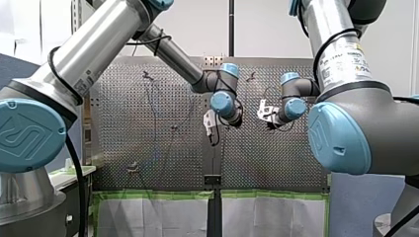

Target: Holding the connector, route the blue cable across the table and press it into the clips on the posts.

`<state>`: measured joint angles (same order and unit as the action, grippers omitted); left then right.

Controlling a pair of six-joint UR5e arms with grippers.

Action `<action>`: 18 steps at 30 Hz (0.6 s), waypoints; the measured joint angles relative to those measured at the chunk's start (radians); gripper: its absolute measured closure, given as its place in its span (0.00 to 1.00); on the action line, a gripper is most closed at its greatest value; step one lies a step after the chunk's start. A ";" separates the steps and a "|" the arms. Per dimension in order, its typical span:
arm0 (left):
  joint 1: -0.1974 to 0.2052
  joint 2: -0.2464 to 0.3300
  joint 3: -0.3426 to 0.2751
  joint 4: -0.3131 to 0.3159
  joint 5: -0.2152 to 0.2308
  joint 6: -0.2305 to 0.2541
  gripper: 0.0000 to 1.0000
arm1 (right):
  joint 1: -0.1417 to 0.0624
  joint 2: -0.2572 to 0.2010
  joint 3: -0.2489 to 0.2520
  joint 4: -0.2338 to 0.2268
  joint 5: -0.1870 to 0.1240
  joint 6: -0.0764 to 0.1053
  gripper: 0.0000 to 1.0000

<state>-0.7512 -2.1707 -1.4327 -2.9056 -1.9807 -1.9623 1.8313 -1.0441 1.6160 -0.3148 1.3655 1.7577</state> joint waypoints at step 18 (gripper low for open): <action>-0.019 -0.125 0.159 -0.065 -0.061 -0.007 0.00 | -0.035 -0.062 -0.010 0.037 -0.004 -0.003 1.00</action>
<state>-0.7706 -2.2959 -1.2732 -2.9705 -2.0415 -1.9688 1.7964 -1.1062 1.6056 -0.2778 1.3618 1.7547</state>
